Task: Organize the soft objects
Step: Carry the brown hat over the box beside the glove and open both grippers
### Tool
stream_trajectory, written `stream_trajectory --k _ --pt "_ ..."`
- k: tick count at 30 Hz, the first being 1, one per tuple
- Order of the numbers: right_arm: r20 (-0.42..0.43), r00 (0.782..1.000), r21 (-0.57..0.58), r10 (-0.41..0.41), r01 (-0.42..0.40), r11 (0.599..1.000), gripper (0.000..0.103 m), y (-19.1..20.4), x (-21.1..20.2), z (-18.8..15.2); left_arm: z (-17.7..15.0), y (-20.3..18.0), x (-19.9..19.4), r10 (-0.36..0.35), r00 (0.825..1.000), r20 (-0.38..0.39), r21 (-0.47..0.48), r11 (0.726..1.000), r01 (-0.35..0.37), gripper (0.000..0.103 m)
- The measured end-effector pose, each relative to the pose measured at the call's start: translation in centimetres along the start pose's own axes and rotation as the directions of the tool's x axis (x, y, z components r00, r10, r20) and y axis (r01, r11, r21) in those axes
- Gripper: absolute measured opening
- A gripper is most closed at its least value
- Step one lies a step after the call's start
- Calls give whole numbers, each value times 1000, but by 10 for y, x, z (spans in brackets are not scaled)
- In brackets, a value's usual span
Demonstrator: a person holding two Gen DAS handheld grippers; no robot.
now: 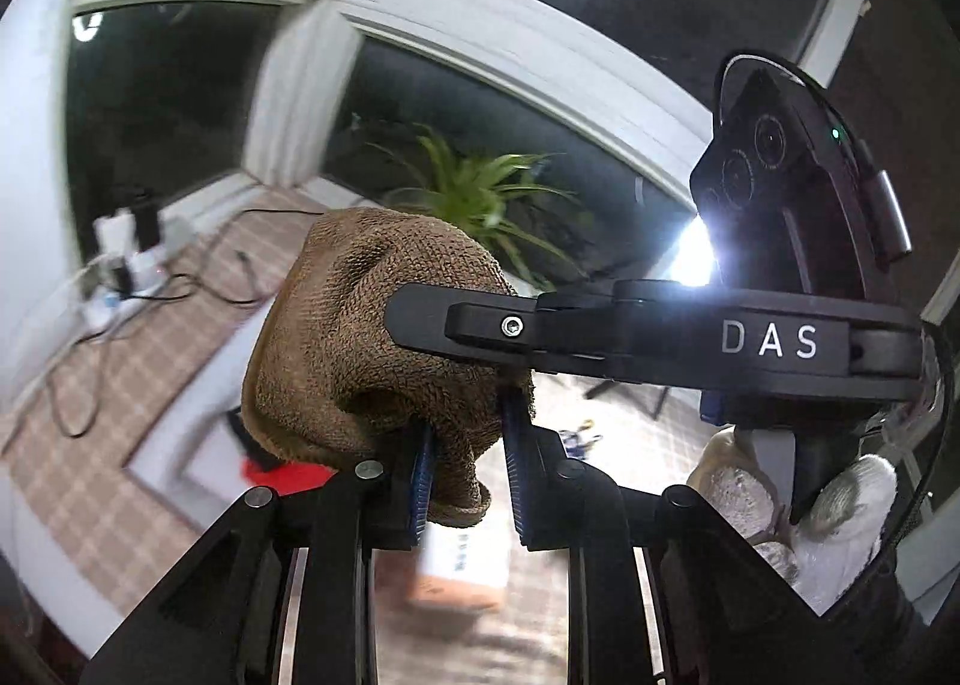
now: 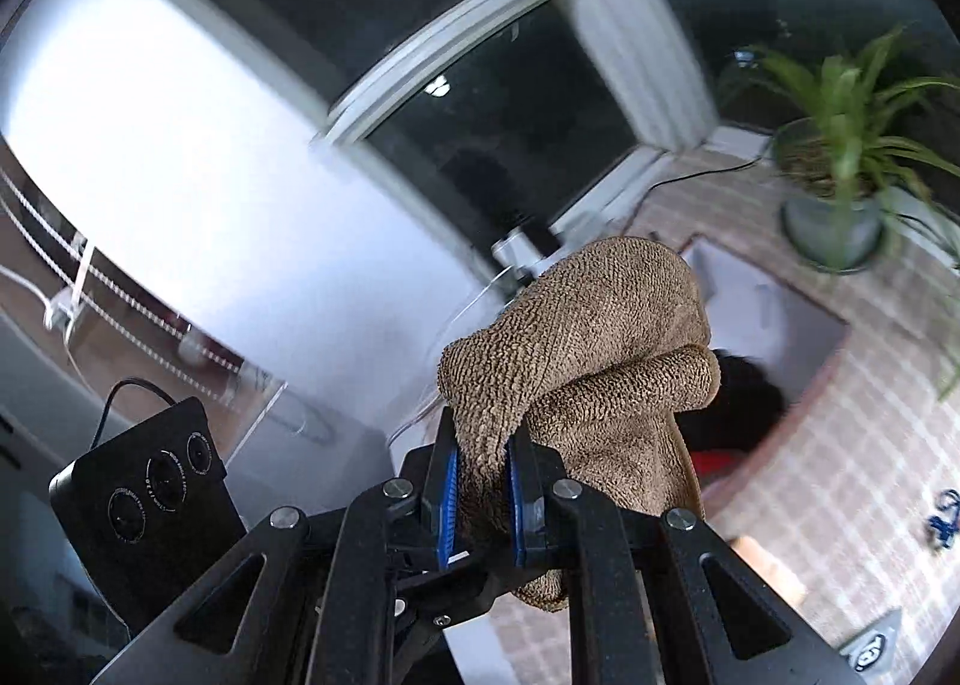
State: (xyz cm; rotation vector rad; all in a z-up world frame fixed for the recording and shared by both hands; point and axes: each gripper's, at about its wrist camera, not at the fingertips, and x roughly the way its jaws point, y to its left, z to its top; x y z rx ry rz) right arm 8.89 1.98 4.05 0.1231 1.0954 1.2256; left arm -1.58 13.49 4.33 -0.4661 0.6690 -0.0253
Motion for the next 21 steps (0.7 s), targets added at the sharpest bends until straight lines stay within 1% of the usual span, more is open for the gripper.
stream_trajectory --k 2,6,9,15,21 --pt "-22 1000 -7 9 -9 1000 13 6 15 -2 -4 11 -5 19 1000 -3 -21 1000 -19 18" --pt "-66 998 0 20 -20 1000 13 11 48 -6 -12 35 -5 48 999 -19 -74 996 -50 18" --pt "-94 996 -7 6 -6 1000 13 11 71 -9 -17 49 2 64 997 -42 -89 994 -68 18" --pt "-140 990 32 -24 29 999 12 -11 98 -15 -26 70 29 73 991 -110 -104 991 -85 18" --pt "-178 982 85 -58 74 994 12 -40 119 -18 -36 86 55 86 980 -180 -127 986 -110 18"
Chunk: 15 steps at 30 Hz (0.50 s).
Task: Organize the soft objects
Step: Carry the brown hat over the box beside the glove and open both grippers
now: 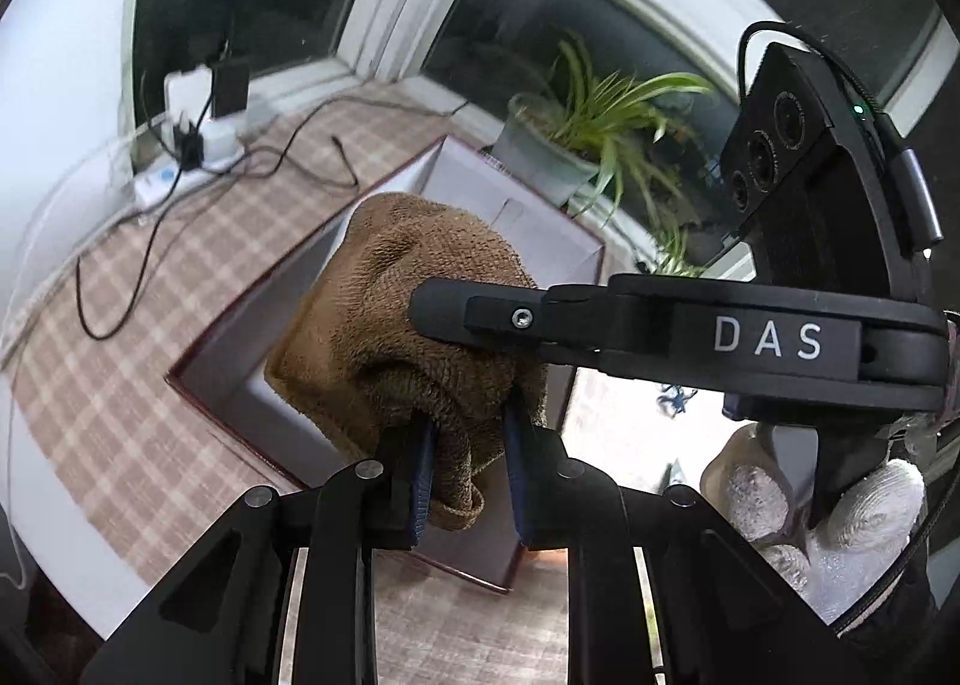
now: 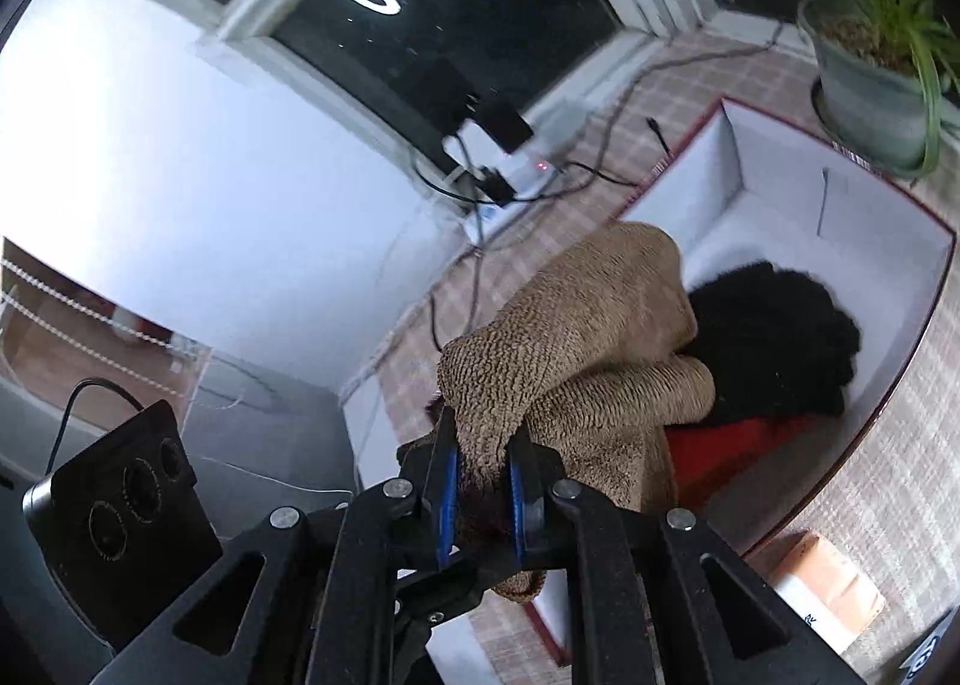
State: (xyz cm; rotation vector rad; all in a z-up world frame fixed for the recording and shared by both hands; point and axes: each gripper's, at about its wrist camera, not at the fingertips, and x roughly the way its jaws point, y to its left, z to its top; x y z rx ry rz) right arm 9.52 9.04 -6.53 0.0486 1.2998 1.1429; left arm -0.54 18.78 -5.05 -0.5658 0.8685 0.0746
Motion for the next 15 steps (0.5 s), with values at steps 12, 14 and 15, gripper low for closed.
stream_trajectory --k 12,14,15 --pt "-3 996 -15 -88 88 996 56 -12 8 0 -6 25 8 103 992 -74 -47 993 -107 59" --pt "15 995 -18 -97 97 995 56 -13 0 0 -8 27 4 115 991 -68 -45 992 -118 59" --pt "24 995 -15 -98 99 995 56 -15 -5 0 -9 28 0 122 991 -63 -44 991 -125 59"
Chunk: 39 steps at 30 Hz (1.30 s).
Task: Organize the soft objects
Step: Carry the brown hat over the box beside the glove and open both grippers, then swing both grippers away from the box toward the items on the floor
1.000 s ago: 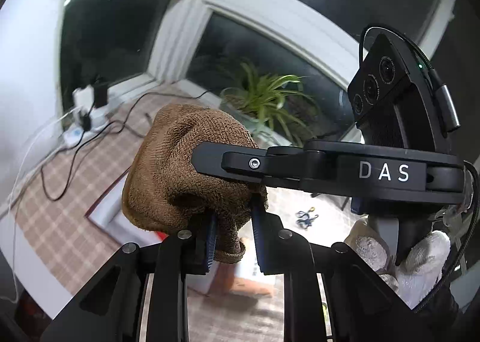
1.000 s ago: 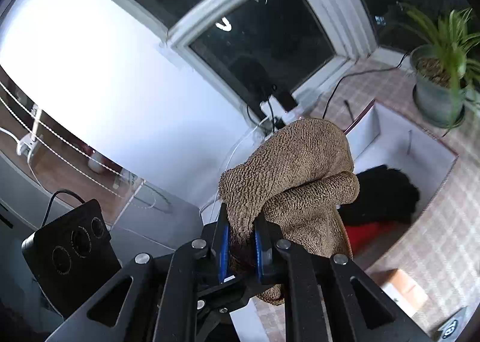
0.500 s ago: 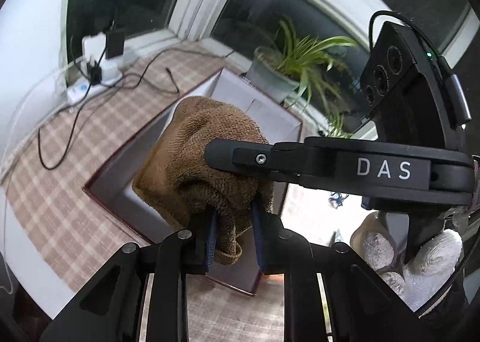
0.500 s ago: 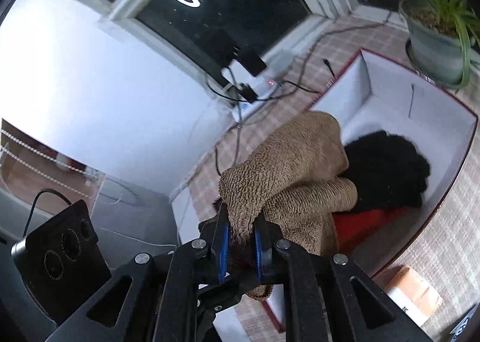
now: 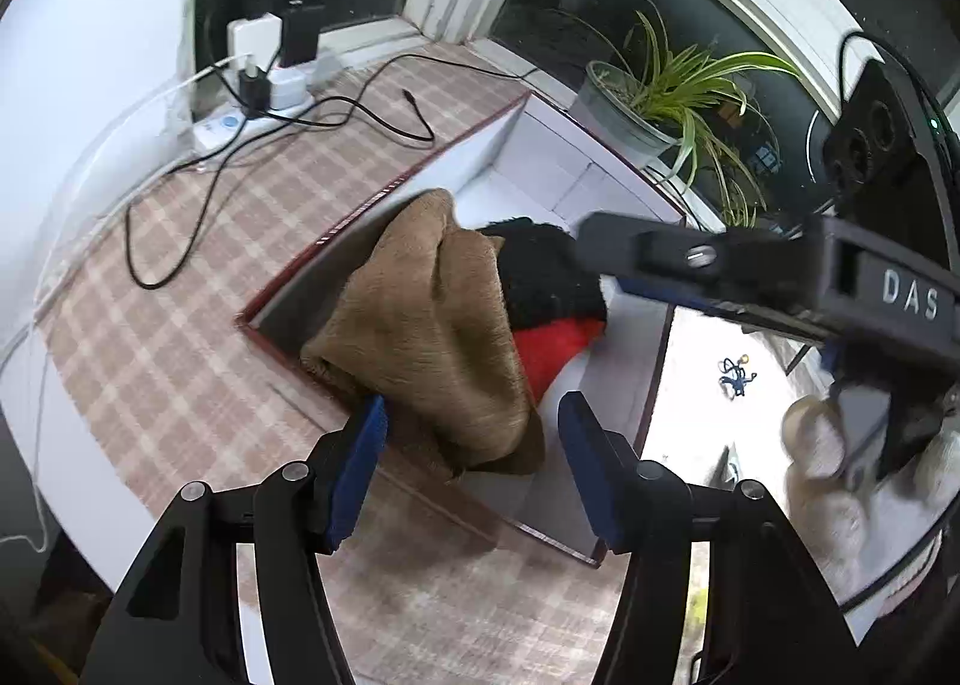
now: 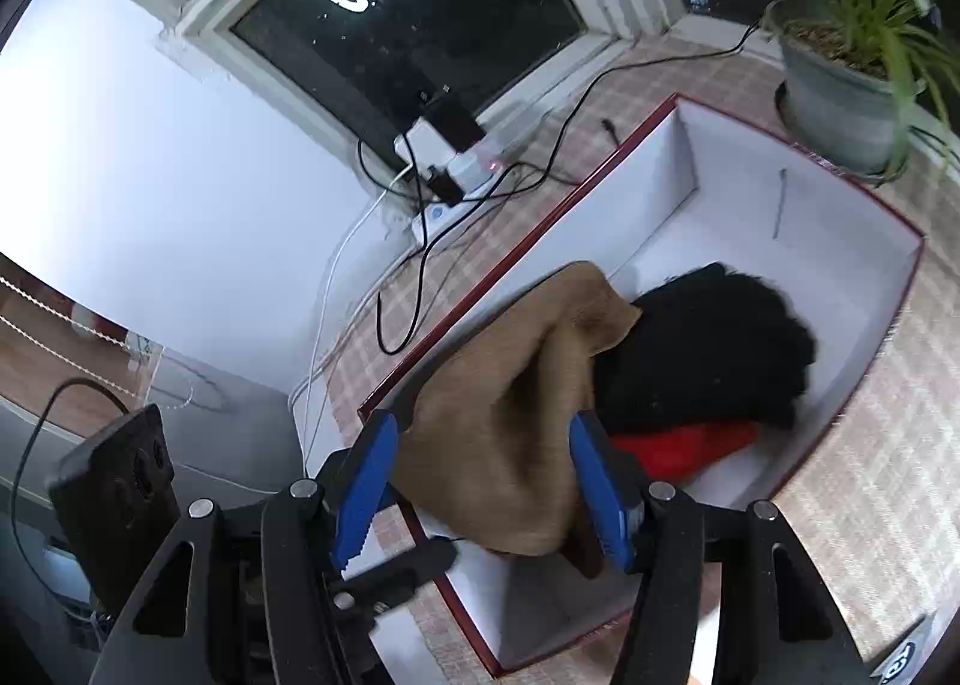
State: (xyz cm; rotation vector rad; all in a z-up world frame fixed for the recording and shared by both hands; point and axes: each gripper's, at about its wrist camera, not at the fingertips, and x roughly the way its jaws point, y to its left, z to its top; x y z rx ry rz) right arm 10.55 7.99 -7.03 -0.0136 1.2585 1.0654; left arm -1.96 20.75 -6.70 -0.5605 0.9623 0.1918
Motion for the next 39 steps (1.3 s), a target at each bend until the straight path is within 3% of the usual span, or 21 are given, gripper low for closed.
stream_trajectory --k 16,19,23,28,36,39 --pt "173 980 4 -102 103 995 56 -34 -118 -43 -19 -22 -45 -40 996 83 86 996 33 59" --pt "230 962 27 -146 144 989 57 -45 -151 -60 -25 -39 -46 -63 995 78 137 989 52 59" --pt "302 917 80 -259 247 966 57 -64 -195 -92 -33 -67 -44 -106 992 61 211 973 91 59" --pt "352 871 174 -343 299 938 58 -89 -240 -139 -47 -109 -28 -150 989 18 303 943 138 59" --pt "372 802 358 -468 341 869 63 -138 -292 -209 -69 -170 2 -197 977 -76 381 900 211 59" --pt "354 790 405 -501 353 843 63 -159 -306 -227 -73 -194 11 -194 977 -84 411 887 212 59"
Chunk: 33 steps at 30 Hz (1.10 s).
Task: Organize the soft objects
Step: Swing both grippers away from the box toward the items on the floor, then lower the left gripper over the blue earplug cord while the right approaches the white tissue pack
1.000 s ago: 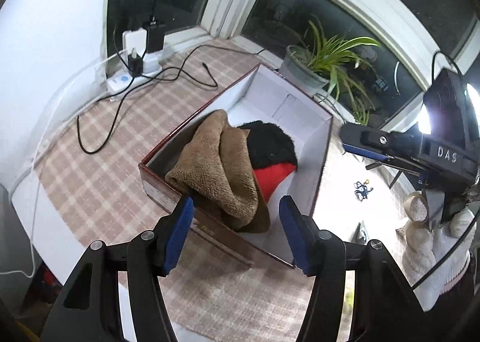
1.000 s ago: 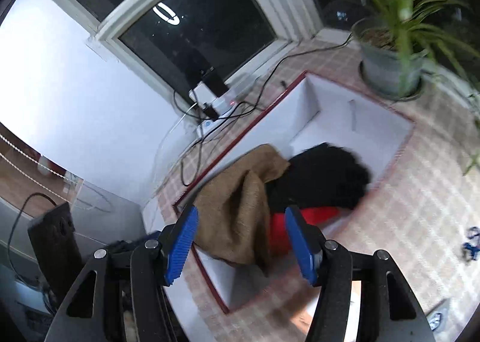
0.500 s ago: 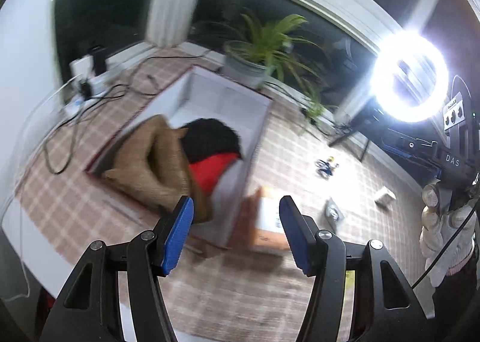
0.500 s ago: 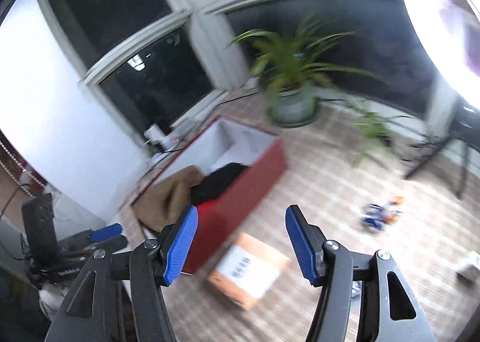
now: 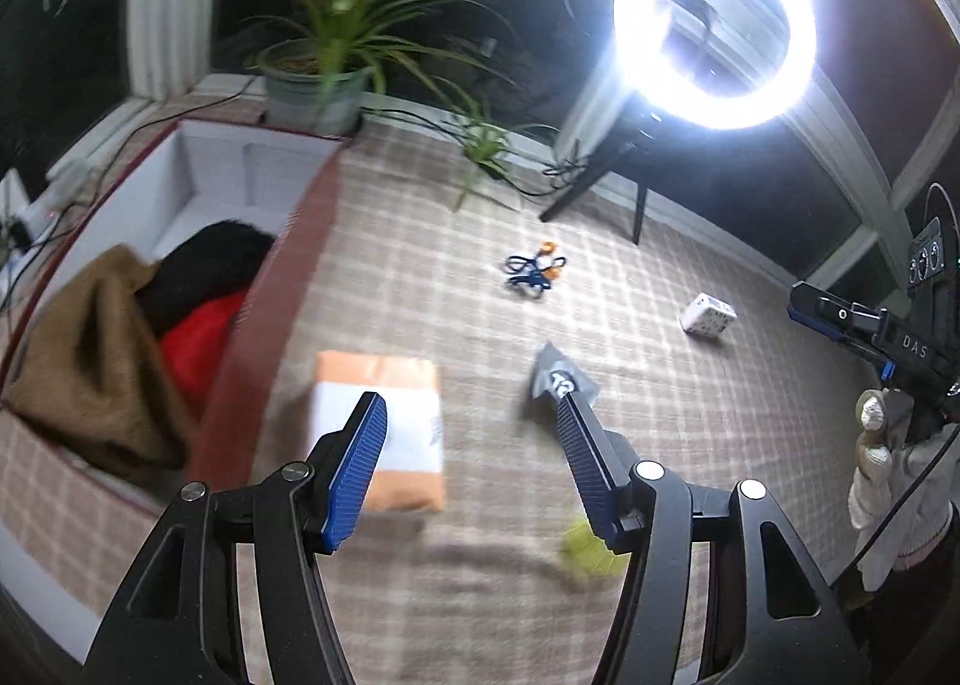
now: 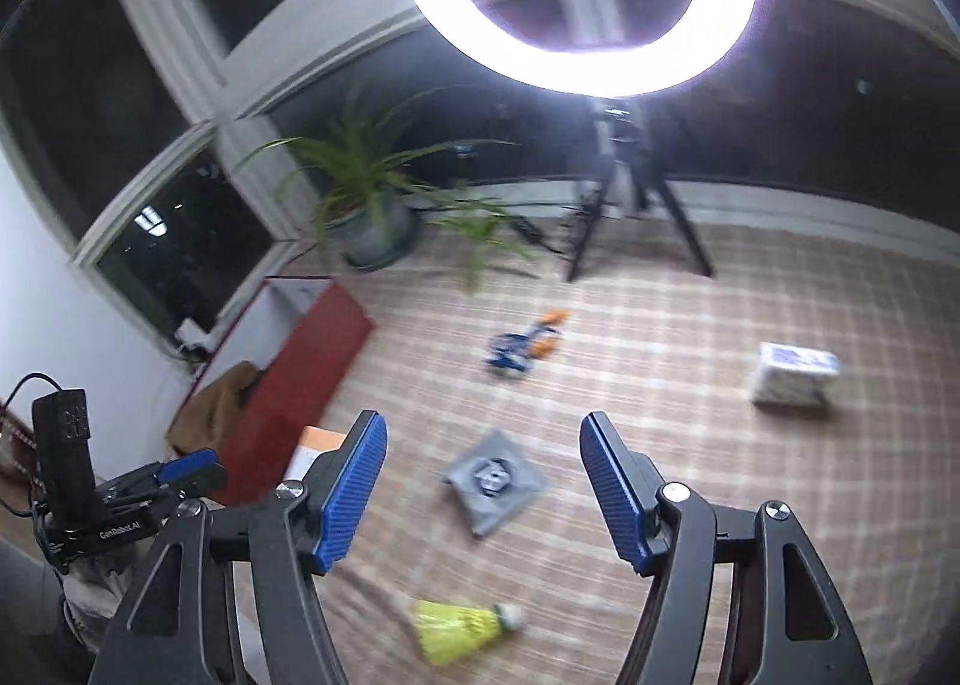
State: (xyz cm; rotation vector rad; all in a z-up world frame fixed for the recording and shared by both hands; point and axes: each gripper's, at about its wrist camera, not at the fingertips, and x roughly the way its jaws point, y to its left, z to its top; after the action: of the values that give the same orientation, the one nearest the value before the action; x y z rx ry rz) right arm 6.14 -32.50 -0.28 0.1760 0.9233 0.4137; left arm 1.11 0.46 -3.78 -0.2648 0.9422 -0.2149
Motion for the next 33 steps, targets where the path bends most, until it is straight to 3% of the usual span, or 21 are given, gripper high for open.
stream_trajectory --k 9,15,19,24,30,33 --pt "15 986 109 -169 166 980 63 -97 -21 -11 25 -50 46 25 1000 -19 78 997 -23 59" --pt "-15 976 173 -218 217 961 63 -161 -10 -10 45 -69 95 28 997 -71 88 996 -21 59" --pt "-46 963 58 -265 267 962 63 -183 9 5 56 -80 126 43 994 -105 119 992 -30 59" --pt "-101 961 -147 -257 241 959 63 -194 40 22 64 -92 153 61 988 -141 142 989 -40 59" --pt "-141 940 -336 -311 250 908 63 -200 67 31 67 -96 173 90 981 -170 154 986 -64 59" --pt "-134 957 -341 -258 200 919 63 -201 62 28 67 -92 178 101 978 -182 138 987 -77 59"
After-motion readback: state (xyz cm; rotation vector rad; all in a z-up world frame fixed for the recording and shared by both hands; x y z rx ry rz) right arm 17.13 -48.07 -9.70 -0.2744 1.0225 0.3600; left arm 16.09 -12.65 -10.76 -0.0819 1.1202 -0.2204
